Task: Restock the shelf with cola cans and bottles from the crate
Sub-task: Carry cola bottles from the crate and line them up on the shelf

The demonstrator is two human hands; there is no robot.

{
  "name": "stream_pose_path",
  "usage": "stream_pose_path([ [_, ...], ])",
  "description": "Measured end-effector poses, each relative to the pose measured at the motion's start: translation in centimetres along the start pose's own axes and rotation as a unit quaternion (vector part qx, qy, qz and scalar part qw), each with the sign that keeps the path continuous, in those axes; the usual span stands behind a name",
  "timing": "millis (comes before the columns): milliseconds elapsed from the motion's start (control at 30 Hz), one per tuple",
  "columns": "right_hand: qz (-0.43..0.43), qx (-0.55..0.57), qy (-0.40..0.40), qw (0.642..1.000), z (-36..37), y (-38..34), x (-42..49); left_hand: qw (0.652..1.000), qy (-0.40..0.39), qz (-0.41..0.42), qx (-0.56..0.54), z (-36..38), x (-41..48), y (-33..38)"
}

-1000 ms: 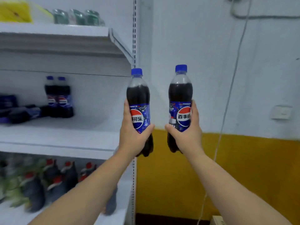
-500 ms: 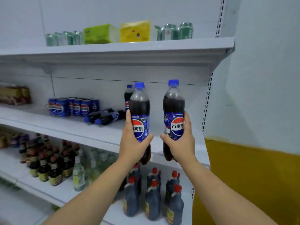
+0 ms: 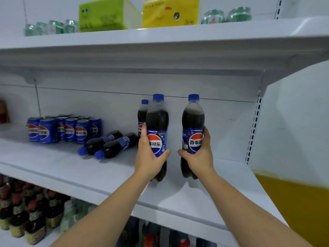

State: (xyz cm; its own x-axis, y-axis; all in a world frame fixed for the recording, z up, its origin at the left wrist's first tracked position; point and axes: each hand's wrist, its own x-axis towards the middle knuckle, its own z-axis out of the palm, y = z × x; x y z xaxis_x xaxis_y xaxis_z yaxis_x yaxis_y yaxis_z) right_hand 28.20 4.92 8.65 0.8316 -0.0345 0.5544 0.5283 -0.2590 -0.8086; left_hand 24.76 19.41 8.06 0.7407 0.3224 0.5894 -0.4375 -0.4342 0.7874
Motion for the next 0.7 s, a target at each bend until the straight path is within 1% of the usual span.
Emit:
stream_pose_path([
  [133, 0.019, -0.022, 0.006, 1.000, 1.6, 2.0, 2.5, 1.000, -0.030, -0.010, -0.003, 0.8, 3.4, -2.8],
  [233, 0.026, -0.053, 0.024, 0.998, 2.6, 3.3, 3.9, 0.998, -0.058, -0.023, 0.006, 1.9, 5.6, -4.7],
  [367, 0.024, -0.031, 0.075, 0.996, 4.2, 4.8, 5.2, 0.996, -0.083, -0.044, -0.007, 3.2, 7.9, -6.8],
  [433, 0.016, -0.019, 0.091, 0.996, 4.9, 5.5, 5.9, 0.993, -0.095, -0.052, -0.038, 3.9, 8.5, -7.6],
  [533, 0.015, -0.012, 0.099, 0.995, 6.0, 6.5, 6.5, 0.991, -0.092, -0.045, -0.084, 4.8, 9.3, -8.9],
  [700, 0.018, -0.043, 0.099, 0.994, 7.0, 7.8, 6.8, 0.992, -0.098, -0.007, -0.083, 6.1, 10.2, -10.1],
])
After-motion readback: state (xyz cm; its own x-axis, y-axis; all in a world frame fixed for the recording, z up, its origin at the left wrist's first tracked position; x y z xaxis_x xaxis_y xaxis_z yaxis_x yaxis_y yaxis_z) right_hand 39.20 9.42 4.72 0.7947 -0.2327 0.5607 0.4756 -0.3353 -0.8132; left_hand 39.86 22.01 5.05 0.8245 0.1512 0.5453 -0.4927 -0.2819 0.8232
